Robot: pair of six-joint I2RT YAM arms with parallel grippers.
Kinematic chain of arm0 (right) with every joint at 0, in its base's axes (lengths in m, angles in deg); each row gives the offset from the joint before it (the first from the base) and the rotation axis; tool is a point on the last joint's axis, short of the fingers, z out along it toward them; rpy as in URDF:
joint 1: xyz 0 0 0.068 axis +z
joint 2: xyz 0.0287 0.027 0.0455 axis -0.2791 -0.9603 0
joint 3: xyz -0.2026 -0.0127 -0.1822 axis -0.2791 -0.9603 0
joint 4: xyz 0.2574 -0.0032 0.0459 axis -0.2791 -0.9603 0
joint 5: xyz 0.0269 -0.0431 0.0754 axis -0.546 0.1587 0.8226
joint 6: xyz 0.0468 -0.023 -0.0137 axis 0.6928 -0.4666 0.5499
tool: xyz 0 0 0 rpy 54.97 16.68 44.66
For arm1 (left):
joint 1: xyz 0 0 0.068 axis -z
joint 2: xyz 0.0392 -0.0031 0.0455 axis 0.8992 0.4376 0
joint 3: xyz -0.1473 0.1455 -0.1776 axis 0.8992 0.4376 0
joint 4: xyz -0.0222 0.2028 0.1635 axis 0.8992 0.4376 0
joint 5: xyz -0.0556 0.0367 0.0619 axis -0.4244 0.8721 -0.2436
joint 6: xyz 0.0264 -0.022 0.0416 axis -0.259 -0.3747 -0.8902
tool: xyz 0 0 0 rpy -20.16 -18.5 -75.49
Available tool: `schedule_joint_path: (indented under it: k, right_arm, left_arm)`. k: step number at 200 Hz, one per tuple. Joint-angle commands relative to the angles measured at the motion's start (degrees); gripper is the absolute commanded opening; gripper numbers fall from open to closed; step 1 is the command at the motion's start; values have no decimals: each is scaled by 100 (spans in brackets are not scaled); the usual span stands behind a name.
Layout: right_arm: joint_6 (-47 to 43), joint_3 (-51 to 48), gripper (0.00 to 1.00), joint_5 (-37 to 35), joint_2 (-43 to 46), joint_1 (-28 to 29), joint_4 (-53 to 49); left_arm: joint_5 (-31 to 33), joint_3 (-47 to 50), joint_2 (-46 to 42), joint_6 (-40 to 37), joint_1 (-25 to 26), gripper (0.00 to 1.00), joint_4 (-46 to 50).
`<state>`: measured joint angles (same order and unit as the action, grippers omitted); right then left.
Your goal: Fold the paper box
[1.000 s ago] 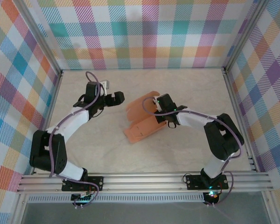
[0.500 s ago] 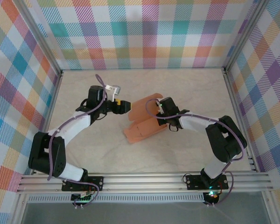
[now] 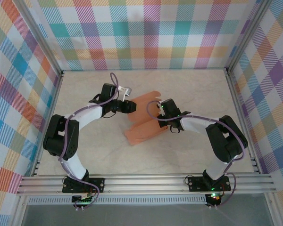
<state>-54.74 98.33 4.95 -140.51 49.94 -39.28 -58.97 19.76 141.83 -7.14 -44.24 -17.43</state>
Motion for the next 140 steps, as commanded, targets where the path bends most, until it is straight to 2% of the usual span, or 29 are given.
schedule_joint_path:
  k: [1,25,31,67,87,123,128,140]
  right_arm:
    - [-60,-172,4,101,-51,10,210]
    - [-107,-244,4,104,-60,10,316]
    - [-121,-244,4,93,-61,10,312]
    - [-182,-279,4,101,-66,10,295]
    - [-206,-262,6,125,-38,10,226]
    - [-244,-145,17,18,4,10,-175]
    - [-268,-101,19,45,7,8,-275]
    - [-296,-36,23,121,18,10,-426]
  left_arm:
    - [110,-204,325,359,23,32,140]
    - [309,-179,667,636,-10,26,92]
    - [283,-163,749,704,-34,21,62]
    - [54,12,867,878,-92,19,-268]
    - [-108,50,749,664,-92,15,-299]
    - [-207,41,618,76,-79,12,-139]
    - [-246,60,598,-4,-83,4,-161]
    - [-281,103,553,-167,-66,3,-162]
